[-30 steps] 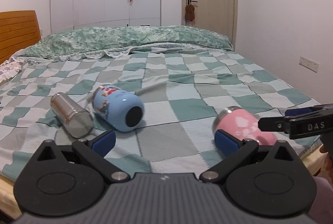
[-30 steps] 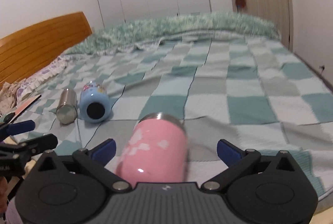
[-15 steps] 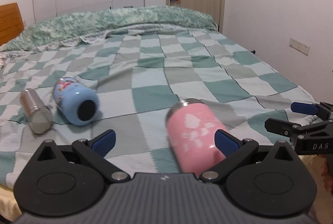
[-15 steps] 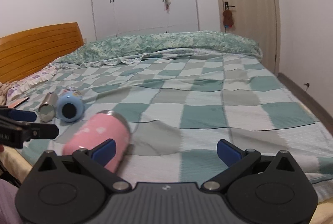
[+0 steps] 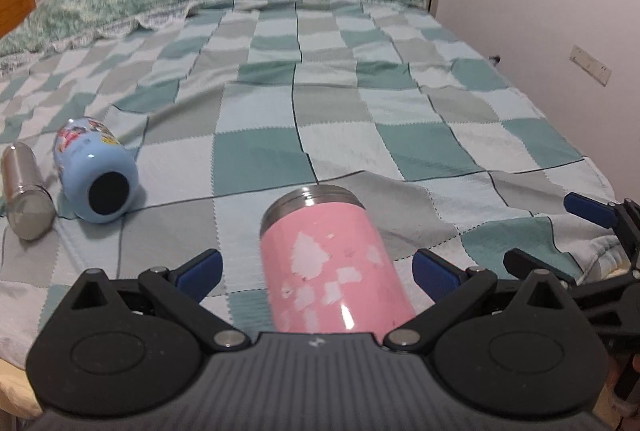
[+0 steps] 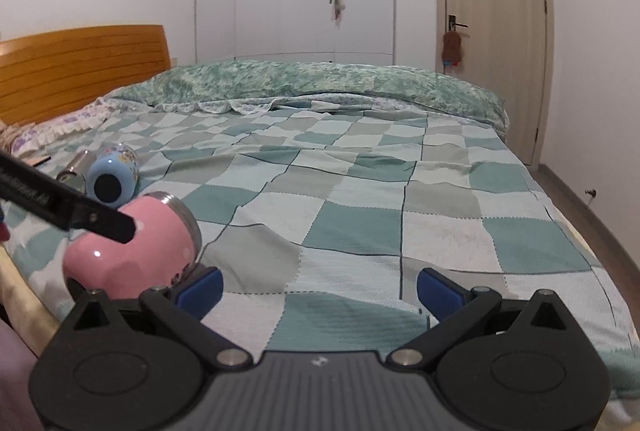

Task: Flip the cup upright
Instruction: 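Grasp the pink tumbler with the left gripper while the right gripper releases it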

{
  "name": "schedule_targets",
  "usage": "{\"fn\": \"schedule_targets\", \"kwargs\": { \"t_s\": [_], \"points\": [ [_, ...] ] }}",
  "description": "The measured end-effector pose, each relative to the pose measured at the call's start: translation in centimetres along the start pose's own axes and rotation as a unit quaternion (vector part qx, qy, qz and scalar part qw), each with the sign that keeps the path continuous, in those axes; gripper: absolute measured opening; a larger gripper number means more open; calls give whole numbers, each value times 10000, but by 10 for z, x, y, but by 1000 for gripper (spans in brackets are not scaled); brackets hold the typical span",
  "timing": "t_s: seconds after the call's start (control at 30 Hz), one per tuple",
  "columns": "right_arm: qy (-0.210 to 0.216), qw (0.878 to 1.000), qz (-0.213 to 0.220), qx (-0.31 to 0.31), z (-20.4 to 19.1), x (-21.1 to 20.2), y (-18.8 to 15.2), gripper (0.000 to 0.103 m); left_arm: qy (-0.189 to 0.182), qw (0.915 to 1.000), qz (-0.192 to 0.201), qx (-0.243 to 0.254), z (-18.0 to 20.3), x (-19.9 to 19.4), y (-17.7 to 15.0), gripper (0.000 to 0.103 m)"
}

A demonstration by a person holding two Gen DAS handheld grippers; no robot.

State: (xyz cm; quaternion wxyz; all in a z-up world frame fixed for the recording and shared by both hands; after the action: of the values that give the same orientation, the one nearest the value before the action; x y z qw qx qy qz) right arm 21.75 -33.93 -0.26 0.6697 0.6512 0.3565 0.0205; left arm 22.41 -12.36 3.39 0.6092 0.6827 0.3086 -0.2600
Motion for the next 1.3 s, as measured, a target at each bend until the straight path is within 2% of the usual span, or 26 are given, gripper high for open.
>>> {"fn": "schedule_targets", "kwargs": {
  "t_s": [0.3, 0.4, 0.47, 0.63, 0.77, 1.0, 1.3],
  "points": [
    [21, 9998, 15, 182, 8, 0, -9, 103, 115, 9973, -719, -30, 8, 34, 16, 102],
    [36, 9997, 16, 233, 9, 0, -10, 103, 21, 9939, -1079, -236, 6, 44, 11, 87],
    [46, 9997, 22, 248, 8, 0, -10, 103, -52, 9928, -1143, -359, 5, 47, 9, 87],
    [92, 9997, 44, 233, 2, -3, -8, 103, -101, 9945, -996, -299, 5, 41, 7, 87],
    [90, 9996, 82, 270, -3, -6, -8, 103, -137, 9958, -790, -435, 3, 35, 4, 87],
    [-22, 9990, 188, 415, -3, -17, -12, 103, -280, 9994, -138, -117, 7, 6, -3, 86],
    [-190, 9966, 371, 712, 3, -27, -20, 103, -568, 9964, 610, 186, 14, -24, -14, 85]
  ]
}}
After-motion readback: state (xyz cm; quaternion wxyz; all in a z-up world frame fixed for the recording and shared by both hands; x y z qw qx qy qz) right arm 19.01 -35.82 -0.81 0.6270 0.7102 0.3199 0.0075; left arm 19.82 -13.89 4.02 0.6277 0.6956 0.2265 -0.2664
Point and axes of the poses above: each gripper's, at about its wrist camera, not at the fingertips, and x roughly the way its jaws point, z to its right, y to its top, the point moved 4 cm from there along x, roughly the way its jaws point, and after that the axes turned 12 degrees about y, right-handed, at the moved point
